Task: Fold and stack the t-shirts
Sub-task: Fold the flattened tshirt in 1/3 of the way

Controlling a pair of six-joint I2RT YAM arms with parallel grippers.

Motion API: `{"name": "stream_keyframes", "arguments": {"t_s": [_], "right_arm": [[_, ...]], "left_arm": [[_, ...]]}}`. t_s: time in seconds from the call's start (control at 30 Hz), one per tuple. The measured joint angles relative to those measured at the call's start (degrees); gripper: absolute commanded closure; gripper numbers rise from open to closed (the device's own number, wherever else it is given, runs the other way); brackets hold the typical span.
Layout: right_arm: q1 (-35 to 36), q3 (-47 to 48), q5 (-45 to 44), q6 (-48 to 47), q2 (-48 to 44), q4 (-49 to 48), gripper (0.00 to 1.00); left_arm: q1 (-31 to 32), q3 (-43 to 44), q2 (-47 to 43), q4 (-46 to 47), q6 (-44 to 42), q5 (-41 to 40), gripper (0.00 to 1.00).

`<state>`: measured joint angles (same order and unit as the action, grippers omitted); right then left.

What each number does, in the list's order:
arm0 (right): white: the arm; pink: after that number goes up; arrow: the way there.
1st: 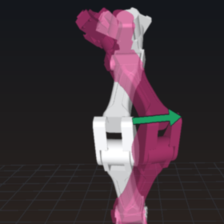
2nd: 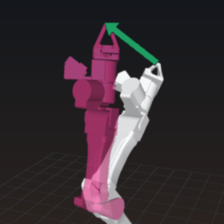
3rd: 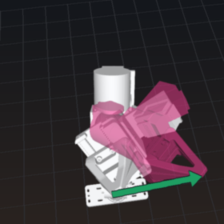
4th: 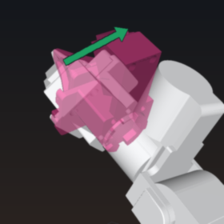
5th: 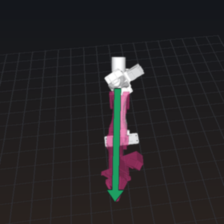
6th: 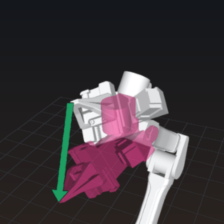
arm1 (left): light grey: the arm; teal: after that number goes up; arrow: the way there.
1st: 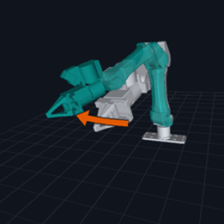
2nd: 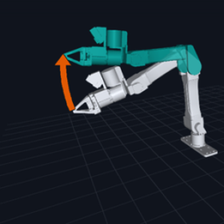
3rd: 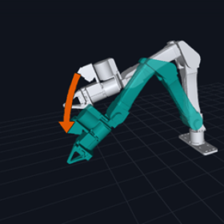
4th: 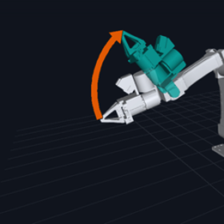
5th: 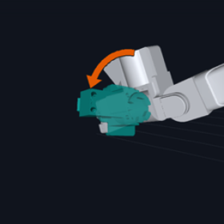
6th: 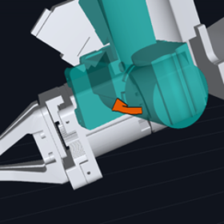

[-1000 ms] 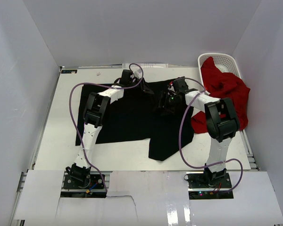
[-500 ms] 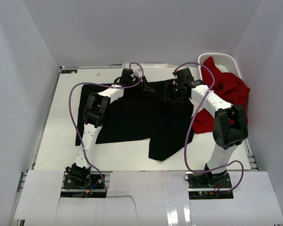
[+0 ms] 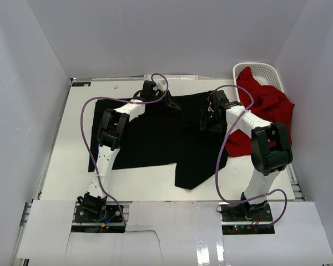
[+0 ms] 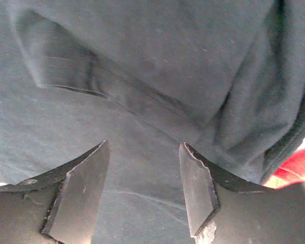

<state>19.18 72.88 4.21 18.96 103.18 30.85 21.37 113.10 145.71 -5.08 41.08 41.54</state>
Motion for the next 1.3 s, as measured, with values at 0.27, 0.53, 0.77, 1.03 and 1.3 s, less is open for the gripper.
{"name": "stream_keyframes", "arguments": {"t_s": [0.27, 0.53, 0.77, 1.03, 1.3], "right_arm": [[-0.9, -1.0, 3.3, 0.2, -0.1, -0.7, 0.41], [0.0, -3.8, 11.8, 2.9, -0.2, -4.9, 0.41], [1.4, -3.2, 15.6, 4.2, 0.4, -8.0, 0.41], [3.5, -2.5, 18.4, 8.0, 4.3, -12.6, 0.41], [7.2, -1.3, 15.4, 11.4, 6.9, -16.8, 0.41]], "left_arm": [[-0.2, -0.2, 0.0, -0.5, 0.1, -0.2, 0.61], [-0.2, -0.2, 0.0, -0.4, 0.6, -0.2, 0.61], [-0.2, -0.3, 0.0, -0.4, 0.8, -0.3, 0.61], [-0.2, -0.6, 0.0, -0.3, 1.0, -0.5, 0.61], [-0.3, -0.7, 0.0, -0.2, 1.0, -0.5, 0.6]]}}
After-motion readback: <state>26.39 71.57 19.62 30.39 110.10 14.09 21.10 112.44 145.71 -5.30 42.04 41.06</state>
